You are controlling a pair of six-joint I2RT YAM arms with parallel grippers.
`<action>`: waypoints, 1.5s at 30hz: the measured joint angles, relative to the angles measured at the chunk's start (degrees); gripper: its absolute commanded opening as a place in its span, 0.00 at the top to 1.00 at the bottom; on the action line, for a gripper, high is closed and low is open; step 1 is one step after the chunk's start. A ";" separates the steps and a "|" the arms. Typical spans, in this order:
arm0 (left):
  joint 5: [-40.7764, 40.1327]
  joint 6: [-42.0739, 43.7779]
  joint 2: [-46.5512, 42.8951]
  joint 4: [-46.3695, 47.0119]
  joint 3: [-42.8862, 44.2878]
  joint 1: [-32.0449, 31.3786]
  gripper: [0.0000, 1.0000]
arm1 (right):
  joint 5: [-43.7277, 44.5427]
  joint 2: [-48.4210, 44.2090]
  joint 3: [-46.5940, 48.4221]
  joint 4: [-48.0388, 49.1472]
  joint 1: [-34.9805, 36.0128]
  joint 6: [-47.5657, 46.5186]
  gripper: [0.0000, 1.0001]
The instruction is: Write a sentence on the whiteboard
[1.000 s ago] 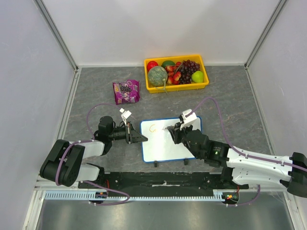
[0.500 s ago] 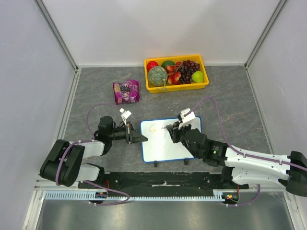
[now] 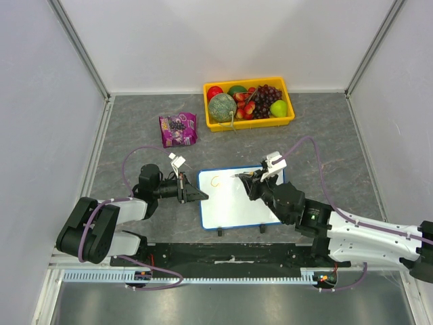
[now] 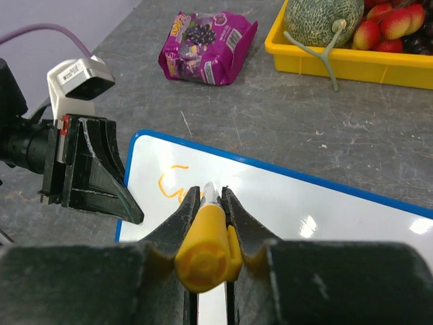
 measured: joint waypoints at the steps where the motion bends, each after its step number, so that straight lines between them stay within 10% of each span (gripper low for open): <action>1: 0.00 0.00 0.00 0.00 0.00 0.00 0.98 | 0.24 -0.79 -0.15 0.04 0.00 -0.04 1.00; 45: -0.17 -0.02 0.00 -0.22 0.00 0.00 0.98 | 0.96 2.82 -1.51 0.83 -0.22 0.48 1.00</action>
